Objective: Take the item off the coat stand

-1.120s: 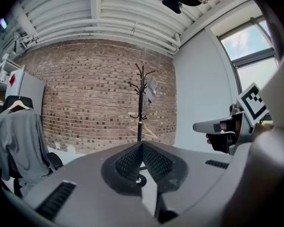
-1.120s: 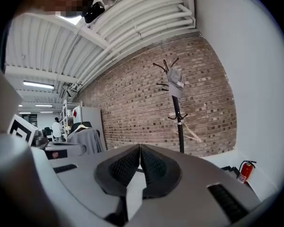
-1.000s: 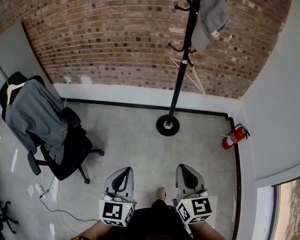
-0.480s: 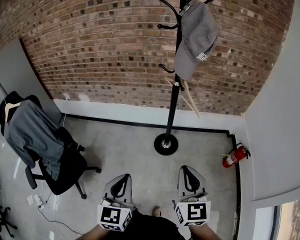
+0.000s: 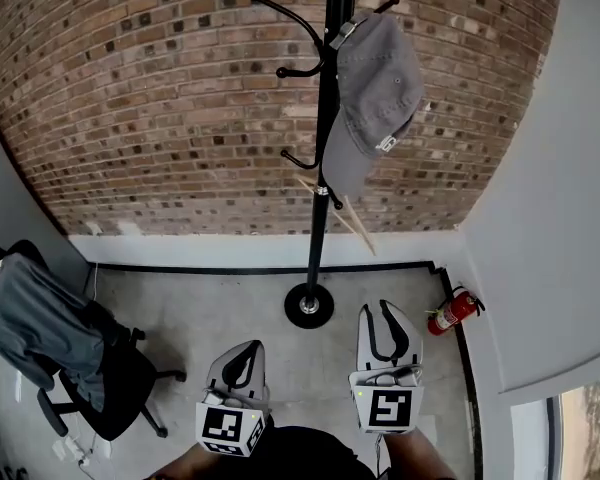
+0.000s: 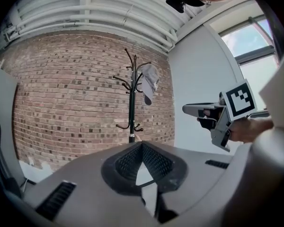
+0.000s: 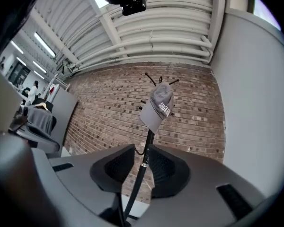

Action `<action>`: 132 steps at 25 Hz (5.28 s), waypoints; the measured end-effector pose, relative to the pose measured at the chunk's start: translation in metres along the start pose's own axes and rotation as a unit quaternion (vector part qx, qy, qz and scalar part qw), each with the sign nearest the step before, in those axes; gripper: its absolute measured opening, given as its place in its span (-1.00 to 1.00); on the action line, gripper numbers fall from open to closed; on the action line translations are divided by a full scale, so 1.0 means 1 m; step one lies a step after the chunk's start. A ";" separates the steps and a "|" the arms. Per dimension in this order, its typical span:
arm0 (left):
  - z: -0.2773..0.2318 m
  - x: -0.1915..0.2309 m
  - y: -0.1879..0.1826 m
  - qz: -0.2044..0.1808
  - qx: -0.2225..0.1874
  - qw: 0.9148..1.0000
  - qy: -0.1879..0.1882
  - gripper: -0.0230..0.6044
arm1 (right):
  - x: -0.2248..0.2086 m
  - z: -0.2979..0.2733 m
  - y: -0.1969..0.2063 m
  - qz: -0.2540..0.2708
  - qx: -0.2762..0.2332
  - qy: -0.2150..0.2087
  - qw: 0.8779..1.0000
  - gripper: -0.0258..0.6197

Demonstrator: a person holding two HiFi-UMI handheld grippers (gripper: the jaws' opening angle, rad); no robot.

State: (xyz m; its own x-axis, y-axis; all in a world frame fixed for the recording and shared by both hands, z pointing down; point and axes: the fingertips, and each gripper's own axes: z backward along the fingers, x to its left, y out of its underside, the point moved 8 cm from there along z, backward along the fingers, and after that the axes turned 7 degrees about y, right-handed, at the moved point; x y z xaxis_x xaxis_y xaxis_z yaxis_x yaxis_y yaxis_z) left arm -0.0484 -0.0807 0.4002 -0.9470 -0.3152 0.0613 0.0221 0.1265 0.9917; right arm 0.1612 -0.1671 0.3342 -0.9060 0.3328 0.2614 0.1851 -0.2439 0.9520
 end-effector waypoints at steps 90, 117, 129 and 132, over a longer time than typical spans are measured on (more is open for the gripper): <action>-0.075 -0.023 -0.010 -0.031 0.015 0.978 0.208 -0.85 | -0.086 0.117 0.031 -0.085 0.099 0.299 0.945 -0.83; 0.107 -0.020 0.032 -0.006 0.042 0.998 0.037 -0.85 | 0.053 0.200 0.046 -0.113 0.194 0.063 0.972 -0.83; 0.124 0.037 0.059 0.007 0.049 0.994 0.097 -0.85 | 0.131 0.202 0.034 -0.095 0.198 0.085 0.972 -0.83; 0.126 0.031 0.057 0.001 0.042 0.995 0.092 -0.85 | 0.129 0.201 0.035 -0.097 0.193 0.075 0.973 -0.83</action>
State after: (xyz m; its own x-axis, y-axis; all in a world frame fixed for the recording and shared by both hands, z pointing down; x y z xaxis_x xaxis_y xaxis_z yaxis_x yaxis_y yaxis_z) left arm -0.1164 0.0351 0.4440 -0.8718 -0.4813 0.0909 -0.0103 0.2035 0.9790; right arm 0.1277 0.0507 0.4334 -0.9783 0.1947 0.0716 0.1076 0.1815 0.9775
